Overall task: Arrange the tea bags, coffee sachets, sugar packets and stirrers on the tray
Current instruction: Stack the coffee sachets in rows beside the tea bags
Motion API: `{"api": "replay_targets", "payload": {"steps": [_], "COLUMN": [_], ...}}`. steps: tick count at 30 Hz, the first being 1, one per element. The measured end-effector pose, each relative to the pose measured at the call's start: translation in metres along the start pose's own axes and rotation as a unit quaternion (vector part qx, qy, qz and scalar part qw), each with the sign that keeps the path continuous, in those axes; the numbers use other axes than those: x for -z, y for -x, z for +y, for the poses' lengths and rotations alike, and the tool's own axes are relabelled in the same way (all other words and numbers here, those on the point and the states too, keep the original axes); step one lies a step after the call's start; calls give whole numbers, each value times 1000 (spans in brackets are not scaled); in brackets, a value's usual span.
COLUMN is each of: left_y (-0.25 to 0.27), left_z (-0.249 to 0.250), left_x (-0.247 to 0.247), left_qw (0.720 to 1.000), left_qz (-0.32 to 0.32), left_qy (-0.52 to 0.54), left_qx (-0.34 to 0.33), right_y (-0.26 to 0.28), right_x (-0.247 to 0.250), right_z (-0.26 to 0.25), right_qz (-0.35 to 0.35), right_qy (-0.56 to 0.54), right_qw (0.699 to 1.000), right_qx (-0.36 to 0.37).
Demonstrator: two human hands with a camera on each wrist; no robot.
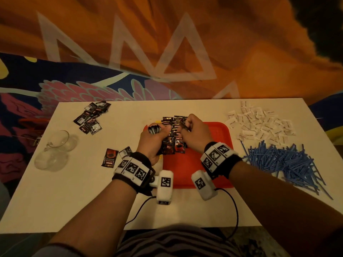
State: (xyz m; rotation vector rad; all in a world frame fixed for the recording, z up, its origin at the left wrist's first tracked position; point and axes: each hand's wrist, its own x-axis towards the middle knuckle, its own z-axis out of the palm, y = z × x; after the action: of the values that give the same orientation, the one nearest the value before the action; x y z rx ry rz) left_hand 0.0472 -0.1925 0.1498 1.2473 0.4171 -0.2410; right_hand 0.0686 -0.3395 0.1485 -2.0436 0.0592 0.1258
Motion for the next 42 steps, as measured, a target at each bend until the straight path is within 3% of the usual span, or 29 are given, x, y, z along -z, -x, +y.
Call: {"api": "replay_targets", "payload": {"steps": [3,8,11,15,17,21,26,32,35,39,42], "left_y": [5,-2,-11,-15,-18,-26,-40,-52,-52,-49,-44], "left_z": [1,3,6,3,-3,-17,-33,-44,-51,-55,-54], "left_x": [-10,-13,-7,-7,-7,-10,-10,12,24,39,38], "left_qw": [1000,999,997,992,989,981,979,979,974,955,956], "left_qz": [-18,36,56,17,9,-10,18,31,37,50,55], "left_qy": [-12,-22,-36,-62,-89,-159,-176,-70,3,63,97], "left_qx": [-13,-3,40,104,119,107,99,190,224,287,272], "right_y": [2,6,3,-1,-2,-3,-12,-37,-49,-61,-67], "right_x": [-5,-6,-2,8,13,15,11,15,14,5,-2], "right_z": [0,7,17,25,30,48,77,125,147,159,163], "right_qz": [8,-38,-49,-81,-107,-109,-115,-97,-85,-81,-66], "right_qy": [69,64,-10,-121,-97,56,89,227,201,183,165], "right_qw": [996,990,996,989,989,993,988,959,951,945,944], "right_qx": [55,120,77,-12,-15,-6,-46,-138,-218,-257,-277]}}
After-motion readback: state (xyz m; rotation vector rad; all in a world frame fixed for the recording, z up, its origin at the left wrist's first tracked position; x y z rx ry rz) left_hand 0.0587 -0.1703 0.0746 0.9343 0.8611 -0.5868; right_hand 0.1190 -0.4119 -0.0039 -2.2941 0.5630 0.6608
